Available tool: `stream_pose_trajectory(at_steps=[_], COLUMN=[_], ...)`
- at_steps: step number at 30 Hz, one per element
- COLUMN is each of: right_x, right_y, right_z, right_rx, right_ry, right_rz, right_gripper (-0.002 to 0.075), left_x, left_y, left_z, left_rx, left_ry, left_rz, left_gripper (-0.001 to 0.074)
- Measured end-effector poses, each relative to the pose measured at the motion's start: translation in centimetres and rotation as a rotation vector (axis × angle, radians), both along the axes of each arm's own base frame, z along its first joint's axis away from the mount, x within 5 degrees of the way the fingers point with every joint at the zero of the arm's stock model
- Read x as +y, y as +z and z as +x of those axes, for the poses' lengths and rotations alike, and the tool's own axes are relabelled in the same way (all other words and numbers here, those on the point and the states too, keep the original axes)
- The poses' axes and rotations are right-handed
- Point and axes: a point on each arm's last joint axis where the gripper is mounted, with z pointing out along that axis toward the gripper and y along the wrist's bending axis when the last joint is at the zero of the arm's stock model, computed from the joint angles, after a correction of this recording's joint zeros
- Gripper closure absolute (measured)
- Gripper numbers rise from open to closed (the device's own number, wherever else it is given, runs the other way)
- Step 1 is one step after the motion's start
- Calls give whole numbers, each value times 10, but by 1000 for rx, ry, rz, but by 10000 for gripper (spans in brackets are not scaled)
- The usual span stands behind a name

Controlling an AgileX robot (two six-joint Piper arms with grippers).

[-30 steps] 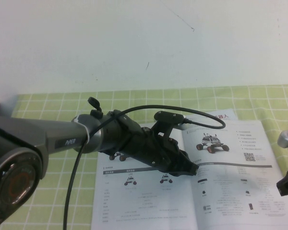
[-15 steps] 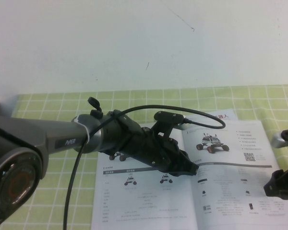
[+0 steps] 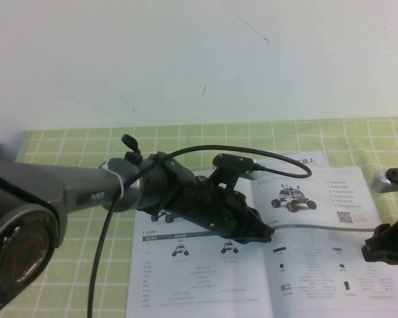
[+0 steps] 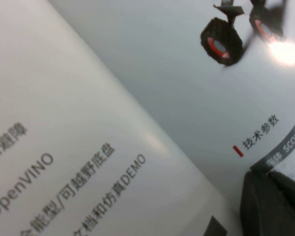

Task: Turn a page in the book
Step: Open the closed book

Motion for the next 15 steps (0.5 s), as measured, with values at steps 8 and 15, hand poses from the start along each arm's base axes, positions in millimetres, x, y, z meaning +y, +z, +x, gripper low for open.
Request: stream_pose_trajectory(at_steps=[8, 15], right_x=[-9, -12], right_y=[-4, -7], right_z=[-5, -5], right_rx=[39, 57], right_ry=[53, 49], right_rz=[-120, -149], right_gripper=[400, 269], left_x=[0, 0], left_y=[0, 0], left_z=[0, 0], left_rx=[-3, -2], left_ry=[-4, -5], left_rz=[0, 0], left_gripper=[739, 739])
